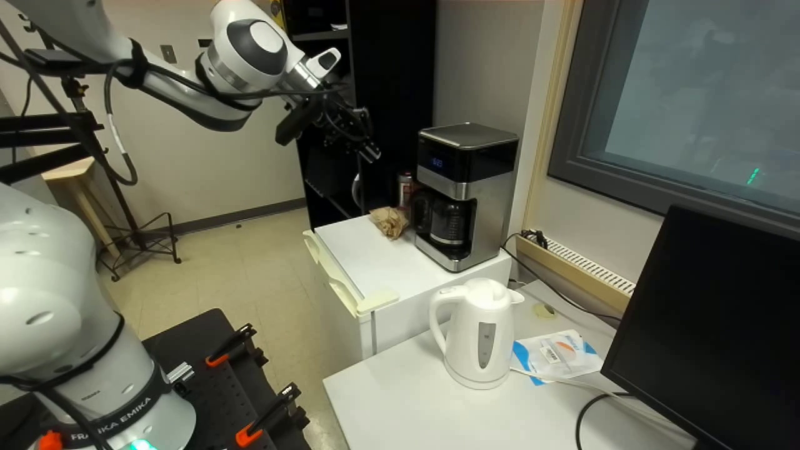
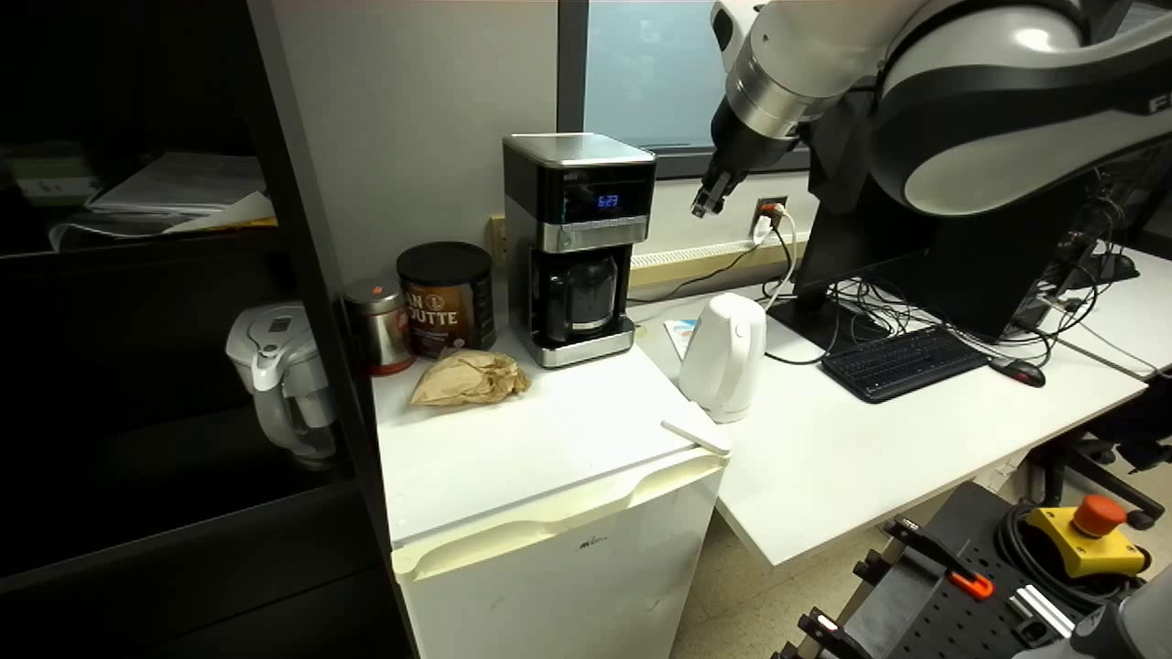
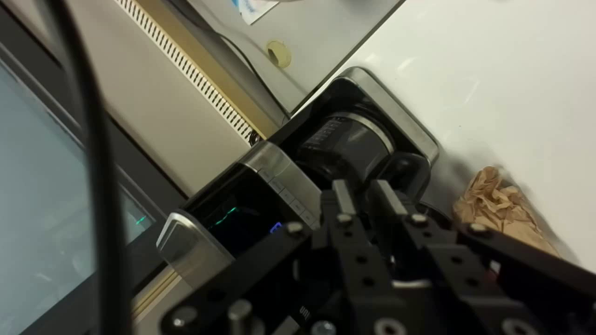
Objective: Switch on the coffee machine
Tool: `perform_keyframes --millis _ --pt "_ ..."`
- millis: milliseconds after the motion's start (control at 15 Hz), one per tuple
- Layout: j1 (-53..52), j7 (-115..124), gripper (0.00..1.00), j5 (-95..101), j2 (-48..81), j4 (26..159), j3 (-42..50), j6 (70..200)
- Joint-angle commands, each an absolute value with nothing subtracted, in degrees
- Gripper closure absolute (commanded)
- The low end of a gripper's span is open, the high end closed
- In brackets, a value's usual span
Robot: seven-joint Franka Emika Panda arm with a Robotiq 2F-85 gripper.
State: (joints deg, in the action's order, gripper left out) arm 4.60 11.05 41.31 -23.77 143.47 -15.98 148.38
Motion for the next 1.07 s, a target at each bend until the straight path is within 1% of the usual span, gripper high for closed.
perform_keyframes --millis 0,67,467,733,1000 --pt "6.4 12.4 1.00 51.6 -19.3 140.5 -14.7 154.8" --pt "8.6 13.4 1.00 54.0 -18.6 140.2 -16.1 157.1" --pt "12.9 24.5 0.99 68.6 -13.7 137.1 -17.8 164.6" --pt "14.5 36.9 0.99 81.5 -10.3 133.7 -19.6 166.2" --pt "13.7 54.7 0.99 97.4 -6.2 129.8 -20.9 164.2"
